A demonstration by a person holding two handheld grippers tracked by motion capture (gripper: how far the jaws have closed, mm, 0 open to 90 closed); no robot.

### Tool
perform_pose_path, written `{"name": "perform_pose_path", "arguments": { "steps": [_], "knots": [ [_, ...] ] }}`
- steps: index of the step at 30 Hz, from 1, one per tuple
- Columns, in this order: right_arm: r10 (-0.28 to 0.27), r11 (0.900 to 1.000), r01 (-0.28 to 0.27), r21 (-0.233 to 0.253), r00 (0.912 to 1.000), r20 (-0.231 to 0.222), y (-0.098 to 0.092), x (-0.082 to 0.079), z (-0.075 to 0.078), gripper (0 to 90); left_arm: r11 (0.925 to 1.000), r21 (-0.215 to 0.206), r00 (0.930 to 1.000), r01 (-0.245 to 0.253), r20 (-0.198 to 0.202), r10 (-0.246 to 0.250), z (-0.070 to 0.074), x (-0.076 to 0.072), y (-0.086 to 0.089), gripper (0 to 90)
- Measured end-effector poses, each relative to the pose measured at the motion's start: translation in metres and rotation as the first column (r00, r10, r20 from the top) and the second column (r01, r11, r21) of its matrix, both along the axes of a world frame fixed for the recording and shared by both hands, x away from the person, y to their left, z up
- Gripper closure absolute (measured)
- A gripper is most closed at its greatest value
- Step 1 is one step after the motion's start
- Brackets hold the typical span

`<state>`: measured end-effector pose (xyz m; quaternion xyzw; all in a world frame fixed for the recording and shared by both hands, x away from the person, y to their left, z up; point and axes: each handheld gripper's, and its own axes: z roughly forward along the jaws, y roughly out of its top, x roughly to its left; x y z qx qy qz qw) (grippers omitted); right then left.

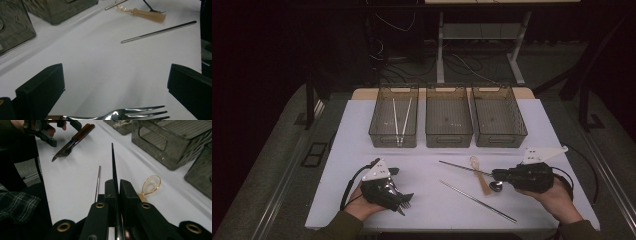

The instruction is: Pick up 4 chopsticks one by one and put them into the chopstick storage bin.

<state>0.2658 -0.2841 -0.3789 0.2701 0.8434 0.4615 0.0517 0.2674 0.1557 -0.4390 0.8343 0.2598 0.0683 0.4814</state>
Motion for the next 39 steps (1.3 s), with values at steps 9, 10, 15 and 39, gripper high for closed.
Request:
{"name": "perform_pose_path", "arguments": {
  "steps": [9, 10, 15, 39],
  "knots": [
    [-0.009, 1.0, 0.008, 0.025, 0.9998, 0.016, 0.006, 0.01, 0.008, 85.5, 1.0, 0.001, 1.0, 0.0, 0.003, 0.0, 0.0, 0.0, 0.0, 0.0],
    [-0.009, 1.0, 0.009, 0.025, 0.9998, 0.019, 0.007, 0.011, 0.009, 85.4, 1.0, 0.002, 1.0, 0.001, 0.003, -0.001, 0.0, 0.0, 0.0, 0.0],
    [-0.02, 0.999, 0.019, 0.039, 0.9994, 0.028, 0.011, 0.017, 0.013, 85.4, 1.0, -0.006, 1.0, -0.003, 0.001, 0.003, 0.0, 0.0, 0.0, 0.0],
    [-0.073, 0.995, 0.068, 0.072, 0.9949, 0.069, 0.058, 0.055, 0.035, 85.5, 0.9999, -0.004, 0.9999, -0.009, 0.005, 0.009, 0.001, 0.0, 0.002, 0.0]
  ]
}}
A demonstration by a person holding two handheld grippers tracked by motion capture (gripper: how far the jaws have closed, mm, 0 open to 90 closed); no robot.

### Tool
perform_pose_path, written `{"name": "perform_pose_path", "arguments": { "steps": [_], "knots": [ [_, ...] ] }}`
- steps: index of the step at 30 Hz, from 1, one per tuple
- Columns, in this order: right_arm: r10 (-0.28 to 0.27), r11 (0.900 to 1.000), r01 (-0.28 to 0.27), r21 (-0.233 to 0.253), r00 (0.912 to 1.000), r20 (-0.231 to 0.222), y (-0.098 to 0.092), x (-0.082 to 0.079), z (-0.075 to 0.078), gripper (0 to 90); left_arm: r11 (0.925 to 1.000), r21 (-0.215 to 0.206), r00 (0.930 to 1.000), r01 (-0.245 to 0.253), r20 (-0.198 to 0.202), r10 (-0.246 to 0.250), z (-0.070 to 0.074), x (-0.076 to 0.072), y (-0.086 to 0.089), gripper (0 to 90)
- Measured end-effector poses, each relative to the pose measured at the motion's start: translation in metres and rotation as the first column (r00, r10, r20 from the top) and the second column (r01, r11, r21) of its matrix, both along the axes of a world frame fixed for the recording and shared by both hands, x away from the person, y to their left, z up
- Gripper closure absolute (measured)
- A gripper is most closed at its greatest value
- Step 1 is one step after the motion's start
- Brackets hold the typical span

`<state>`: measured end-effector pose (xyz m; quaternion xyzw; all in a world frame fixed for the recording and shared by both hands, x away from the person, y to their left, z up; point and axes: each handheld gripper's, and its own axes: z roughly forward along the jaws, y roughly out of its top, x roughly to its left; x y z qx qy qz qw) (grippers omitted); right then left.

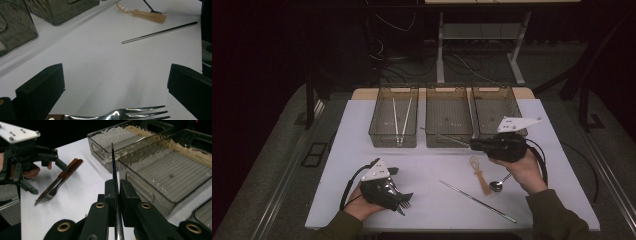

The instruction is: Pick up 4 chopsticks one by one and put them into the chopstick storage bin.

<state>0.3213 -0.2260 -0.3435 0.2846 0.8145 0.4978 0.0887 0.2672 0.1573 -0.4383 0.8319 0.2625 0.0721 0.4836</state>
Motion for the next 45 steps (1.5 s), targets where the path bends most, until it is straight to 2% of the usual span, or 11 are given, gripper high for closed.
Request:
{"name": "perform_pose_path", "arguments": {
  "steps": [6, 13, 26, 35, 45],
  "knots": [
    [-0.02, 1.0, 0.02, -0.003, 0.9997, 0.013, 0.02, 0.013, 0.006, 85.4, 1.0, 0.002, 1.0, 0.004, 0.003, -0.004, 0.001, 0.0, 0.0, 0.0],
    [-0.056, 0.998, 0.056, -0.007, 0.9984, 0.007, 0.042, 0.031, 0.012, 85.4, 1.0, -0.003, 1.0, -0.001, 0.002, 0.001, 0.0, 0.0, 0.0, 0.0],
    [-0.117, 0.993, 0.116, -0.033, 0.9931, -0.013, 0.079, 0.064, 0.014, 85.4, 0.9999, -0.012, 1.0, -0.004, -0.001, 0.004, 0.0, 0.0, 0.0, 0.0],
    [-0.155, 0.988, 0.154, -0.036, 0.9875, -0.03, 0.1, 0.087, 0.011, 85.4, 0.9999, -0.015, 1.0, 0.001, 0.001, -0.001, 0.001, -0.001, -0.001, 0.0],
    [-0.183, 0.981, 0.181, -0.067, 0.9825, -0.034, 0.129, 0.112, 0.005, 85.4, 0.9999, -0.008, 0.9999, 0.009, 0.009, -0.009, 0.002, 0.0, 0.0, 0.0]
  ]
}}
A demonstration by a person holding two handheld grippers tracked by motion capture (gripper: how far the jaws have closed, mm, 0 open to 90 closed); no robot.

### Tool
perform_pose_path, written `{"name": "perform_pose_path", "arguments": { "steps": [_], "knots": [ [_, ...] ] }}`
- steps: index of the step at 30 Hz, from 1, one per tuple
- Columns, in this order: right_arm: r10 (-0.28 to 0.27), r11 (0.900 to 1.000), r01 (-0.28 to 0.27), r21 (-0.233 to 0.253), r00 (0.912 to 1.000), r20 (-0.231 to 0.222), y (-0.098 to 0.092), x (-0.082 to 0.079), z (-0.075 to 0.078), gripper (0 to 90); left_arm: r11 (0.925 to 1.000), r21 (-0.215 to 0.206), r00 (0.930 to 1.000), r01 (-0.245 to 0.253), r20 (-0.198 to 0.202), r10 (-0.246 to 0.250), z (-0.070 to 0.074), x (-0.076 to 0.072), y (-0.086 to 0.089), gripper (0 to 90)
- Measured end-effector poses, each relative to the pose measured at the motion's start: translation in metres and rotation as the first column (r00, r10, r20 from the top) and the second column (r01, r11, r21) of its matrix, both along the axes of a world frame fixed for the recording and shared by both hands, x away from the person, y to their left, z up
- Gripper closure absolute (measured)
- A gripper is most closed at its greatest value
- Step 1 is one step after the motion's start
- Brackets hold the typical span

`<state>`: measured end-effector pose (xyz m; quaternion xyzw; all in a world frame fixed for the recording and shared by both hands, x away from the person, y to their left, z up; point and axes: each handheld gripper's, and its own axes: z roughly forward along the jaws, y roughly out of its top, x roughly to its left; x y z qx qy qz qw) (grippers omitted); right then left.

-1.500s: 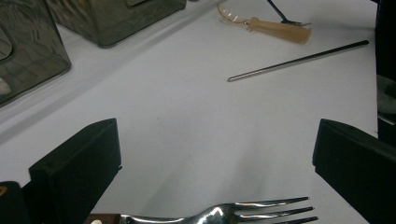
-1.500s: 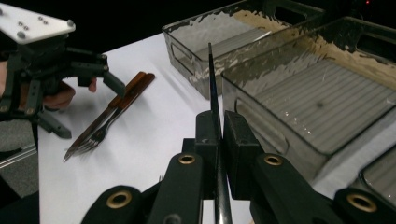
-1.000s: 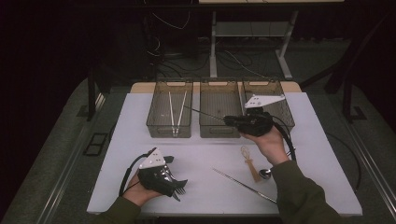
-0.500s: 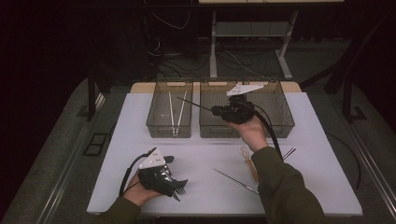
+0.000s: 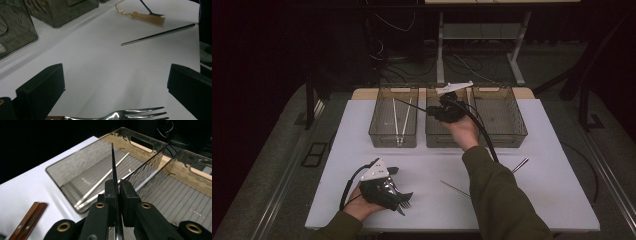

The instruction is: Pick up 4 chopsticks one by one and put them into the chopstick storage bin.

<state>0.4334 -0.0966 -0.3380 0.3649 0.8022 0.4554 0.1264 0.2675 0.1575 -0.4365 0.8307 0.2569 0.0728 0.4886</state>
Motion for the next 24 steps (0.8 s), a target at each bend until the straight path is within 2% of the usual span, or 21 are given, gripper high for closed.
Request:
{"name": "perform_pose_path", "arguments": {
  "steps": [11, 24],
  "knots": [
    [-0.025, 0.999, 0.024, -0.039, 0.9994, -0.026, 0.032, 0.025, -0.008, 85.4, 1.0, -0.009, 1.0, -0.001, 0.003, 0.001, 0.0, 0.0, 0.001, 0.0],
    [-0.024, 0.993, 0.017, -0.114, 0.9979, -0.061, 0.072, 0.037, -0.021, 85.3, 0.9999, -0.013, 1.0, 0.0, 0.002, 0.0, 0.001, 0.0, 0.001, 0.0]
  ]
}}
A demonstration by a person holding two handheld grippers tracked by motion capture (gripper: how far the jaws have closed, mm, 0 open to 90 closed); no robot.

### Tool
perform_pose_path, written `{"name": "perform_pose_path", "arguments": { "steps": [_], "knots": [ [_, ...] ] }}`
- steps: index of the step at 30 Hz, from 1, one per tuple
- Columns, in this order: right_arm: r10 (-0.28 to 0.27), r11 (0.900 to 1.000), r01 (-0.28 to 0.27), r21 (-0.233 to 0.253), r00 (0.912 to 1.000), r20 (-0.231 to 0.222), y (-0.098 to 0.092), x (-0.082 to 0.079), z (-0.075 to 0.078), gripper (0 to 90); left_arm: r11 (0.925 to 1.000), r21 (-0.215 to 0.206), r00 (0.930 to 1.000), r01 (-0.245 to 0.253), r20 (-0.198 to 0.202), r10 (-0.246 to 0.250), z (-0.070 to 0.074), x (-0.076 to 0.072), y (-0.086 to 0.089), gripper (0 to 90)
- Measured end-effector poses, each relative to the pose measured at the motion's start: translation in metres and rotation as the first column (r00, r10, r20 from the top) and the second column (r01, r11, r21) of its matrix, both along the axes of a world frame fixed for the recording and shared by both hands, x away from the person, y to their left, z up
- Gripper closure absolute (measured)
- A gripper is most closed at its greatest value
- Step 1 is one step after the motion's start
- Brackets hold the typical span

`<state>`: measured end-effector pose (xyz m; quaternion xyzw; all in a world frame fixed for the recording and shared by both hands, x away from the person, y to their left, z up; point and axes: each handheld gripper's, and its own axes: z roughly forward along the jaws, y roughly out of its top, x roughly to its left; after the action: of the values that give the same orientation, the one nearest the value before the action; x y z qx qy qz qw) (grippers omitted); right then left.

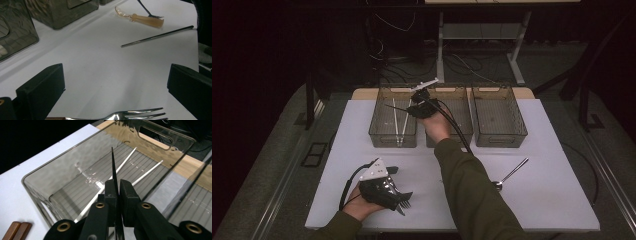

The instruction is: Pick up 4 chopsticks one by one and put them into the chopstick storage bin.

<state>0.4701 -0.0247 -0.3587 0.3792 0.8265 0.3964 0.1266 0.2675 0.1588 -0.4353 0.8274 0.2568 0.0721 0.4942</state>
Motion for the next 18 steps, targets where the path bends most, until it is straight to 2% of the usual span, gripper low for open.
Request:
{"name": "perform_pose_path", "arguments": {
  "steps": [13, 15, 17, 18],
  "knots": [
    [-0.03, 0.999, 0.029, -0.039, 0.9994, -0.02, 0.027, 0.014, -0.013, 85.2, 1.0, -0.005, 1.0, -0.001, -0.002, 0.001, 0.0, 0.0, 0.001, 0.0],
    [-0.038, 0.998, 0.038, -0.043, 0.9993, 0.007, 0.029, 0.014, -0.014, 84.0, 1.0, -0.005, 1.0, 0.001, 0.001, -0.001, 0.0, 0.0, 0.001, 0.0],
    [-0.056, 0.998, 0.057, -0.034, 0.9977, 0.038, 0.03, 0.012, -0.013, 69.6, 1.0, -0.006, 1.0, 0.001, 0.006, -0.001, 0.0, 0.001, 0.001, 0.0],
    [-0.05, 0.998, 0.051, -0.026, 0.9981, 0.036, 0.029, 0.012, -0.012, 65.8, 1.0, -0.007, 1.0, 0.001, 0.004, -0.001, 0.001, 0.0, 0.002, 0.0]
  ]
}}
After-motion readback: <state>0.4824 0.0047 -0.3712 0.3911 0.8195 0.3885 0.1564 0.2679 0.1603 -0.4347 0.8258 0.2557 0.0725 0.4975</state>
